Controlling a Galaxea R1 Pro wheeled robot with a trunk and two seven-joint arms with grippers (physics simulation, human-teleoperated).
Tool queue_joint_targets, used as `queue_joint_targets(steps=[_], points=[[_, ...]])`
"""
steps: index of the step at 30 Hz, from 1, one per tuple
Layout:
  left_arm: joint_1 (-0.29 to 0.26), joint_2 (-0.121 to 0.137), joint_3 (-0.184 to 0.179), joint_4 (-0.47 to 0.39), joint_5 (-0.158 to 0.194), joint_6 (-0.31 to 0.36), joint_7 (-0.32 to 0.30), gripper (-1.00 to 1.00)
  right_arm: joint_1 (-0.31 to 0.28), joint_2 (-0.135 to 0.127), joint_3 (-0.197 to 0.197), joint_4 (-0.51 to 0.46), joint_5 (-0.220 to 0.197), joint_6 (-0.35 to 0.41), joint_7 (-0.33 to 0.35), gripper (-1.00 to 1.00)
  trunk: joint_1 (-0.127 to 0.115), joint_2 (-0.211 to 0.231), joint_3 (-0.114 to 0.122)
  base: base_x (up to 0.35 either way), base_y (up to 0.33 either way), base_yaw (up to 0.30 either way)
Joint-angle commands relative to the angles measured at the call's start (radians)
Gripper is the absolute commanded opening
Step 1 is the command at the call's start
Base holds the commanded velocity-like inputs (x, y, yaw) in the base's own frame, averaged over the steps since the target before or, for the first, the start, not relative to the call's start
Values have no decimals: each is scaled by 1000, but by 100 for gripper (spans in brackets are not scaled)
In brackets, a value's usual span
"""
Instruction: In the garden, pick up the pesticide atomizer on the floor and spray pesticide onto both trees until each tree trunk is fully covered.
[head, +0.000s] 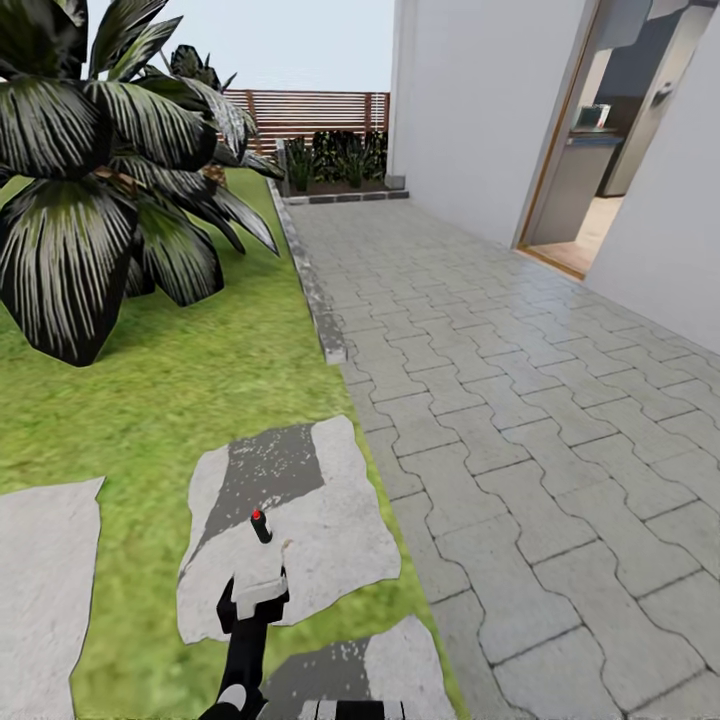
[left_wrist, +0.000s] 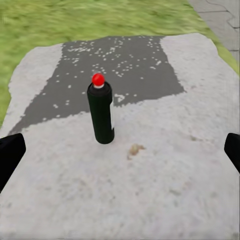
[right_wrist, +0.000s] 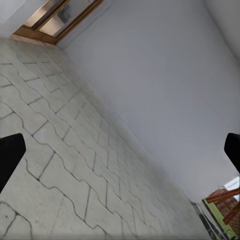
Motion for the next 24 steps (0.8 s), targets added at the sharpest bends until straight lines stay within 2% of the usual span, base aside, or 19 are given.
queue_joint_targets(steps=[1, 8, 24], points=[[0, 0, 1, 0, -5, -2, 7, 100, 0, 0, 2, -1, -8, -4, 0, 100, 0, -1, -5, 0, 0, 0], [0, -1, 7, -2, -5, -1, 8, 100, 0, 0, 2, 0, -8, -4, 0, 100, 0, -1, -5, 21, 0, 0], [0, -1, 9, -2, -6, 0, 7, 100, 0, 0, 2, -1, -8, -4, 0, 100, 0, -1, -5, 144, 0, 0]])
